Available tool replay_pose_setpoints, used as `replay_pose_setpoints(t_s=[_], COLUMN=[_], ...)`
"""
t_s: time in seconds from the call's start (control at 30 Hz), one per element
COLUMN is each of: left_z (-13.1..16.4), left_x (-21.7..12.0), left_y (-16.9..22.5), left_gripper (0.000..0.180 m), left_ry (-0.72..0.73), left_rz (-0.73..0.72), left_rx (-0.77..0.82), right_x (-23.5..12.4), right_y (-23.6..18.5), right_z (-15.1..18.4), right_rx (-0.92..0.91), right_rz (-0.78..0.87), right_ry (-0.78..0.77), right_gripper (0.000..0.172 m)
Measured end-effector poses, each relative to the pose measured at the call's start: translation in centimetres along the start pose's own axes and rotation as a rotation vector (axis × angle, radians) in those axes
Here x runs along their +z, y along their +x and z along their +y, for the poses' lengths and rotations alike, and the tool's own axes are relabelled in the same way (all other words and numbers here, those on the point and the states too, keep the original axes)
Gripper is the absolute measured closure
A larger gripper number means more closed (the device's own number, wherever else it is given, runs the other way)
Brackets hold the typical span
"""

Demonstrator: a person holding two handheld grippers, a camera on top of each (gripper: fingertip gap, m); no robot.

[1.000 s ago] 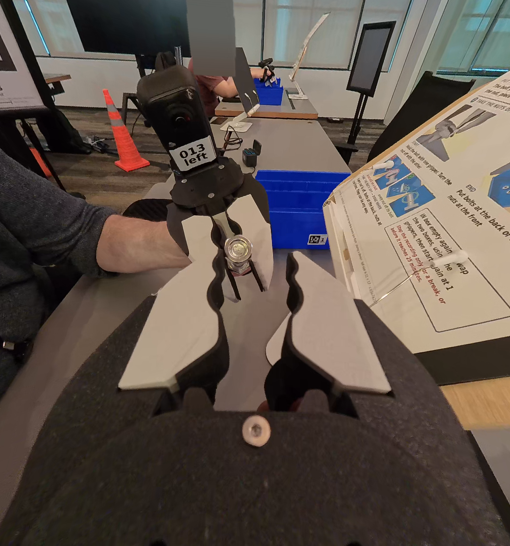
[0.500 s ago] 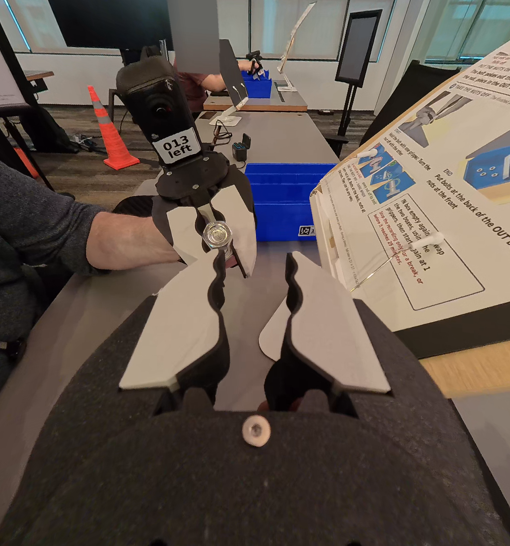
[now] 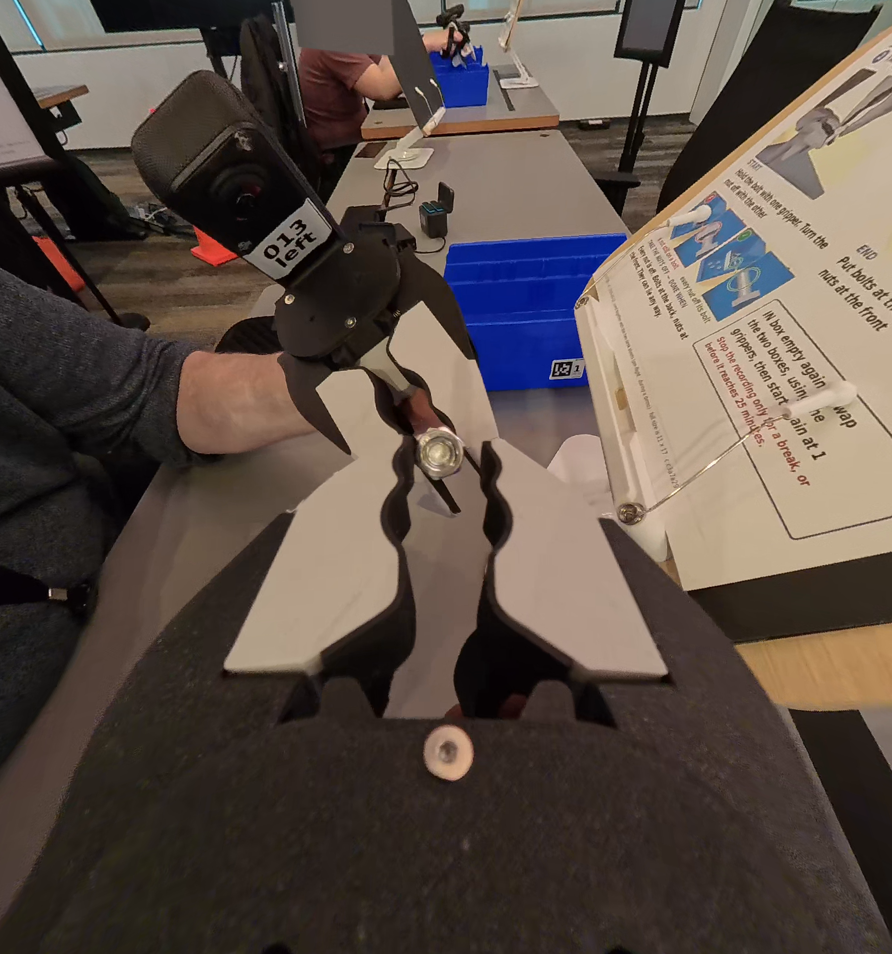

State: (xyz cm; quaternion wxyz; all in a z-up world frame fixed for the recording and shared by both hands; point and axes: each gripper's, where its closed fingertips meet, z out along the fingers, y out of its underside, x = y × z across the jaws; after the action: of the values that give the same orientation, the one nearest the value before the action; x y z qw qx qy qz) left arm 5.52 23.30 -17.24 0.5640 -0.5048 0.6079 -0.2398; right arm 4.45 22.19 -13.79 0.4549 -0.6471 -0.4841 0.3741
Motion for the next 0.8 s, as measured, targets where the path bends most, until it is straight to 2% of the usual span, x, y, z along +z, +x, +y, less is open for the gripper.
replay_pose_setpoints(t_s=[0.13, 0.27, 0.4, 0.43, 0.5, 0.57, 0.67, 0.8], left_z=[0.0, -0.4, -0.4, -0.4, -0.9, -1.8, -2.0, -2.4], left_x=[0.0, -0.3, -0.5, -0.7, -1.0, -1.9, -2.0, -2.1], left_y=[0.3, 1.2, 3.5, 4.6, 5.6, 7.3, 8.6, 8.7], left_gripper=[0.164, 0.164, 0.164, 0.164, 0.164, 0.164, 0.164, 0.164], left_ry=[-0.001, 0.026, 0.051, 0.054, 0.118, 0.176, 0.220, 0.274], left_rz=[0.032, 0.157, 0.394, 0.496, 0.602, 0.799, 0.918, 0.954], left_rx=[-0.020, -0.116, -0.265, -0.313, -0.379, -0.476, -0.527, -0.556], right_x=[0.1, 0.0, -0.3, -0.4, -0.7, -1.0, -1.3, -1.4], right_y=[-0.3, -1.0, -2.1, -2.6, -3.4, -4.7, -5.6, -5.7], right_z=[0.0, 0.1, 1.2, 1.6, 2.0, 2.3, 2.9, 2.8], right_rx=[-0.048, -0.151, -0.320, -0.380, -0.522, -0.618, -0.704, -0.728], right_rz=[-0.005, -0.020, -0.043, -0.056, -0.046, -0.076, -0.082, -0.073], right_ry=[-0.007, -0.017, -0.098, -0.134, -0.175, -0.212, -0.271, -0.275], right_gripper=[0.154, 0.154, 0.154, 0.154, 0.154, 0.154, 0.154, 0.154])
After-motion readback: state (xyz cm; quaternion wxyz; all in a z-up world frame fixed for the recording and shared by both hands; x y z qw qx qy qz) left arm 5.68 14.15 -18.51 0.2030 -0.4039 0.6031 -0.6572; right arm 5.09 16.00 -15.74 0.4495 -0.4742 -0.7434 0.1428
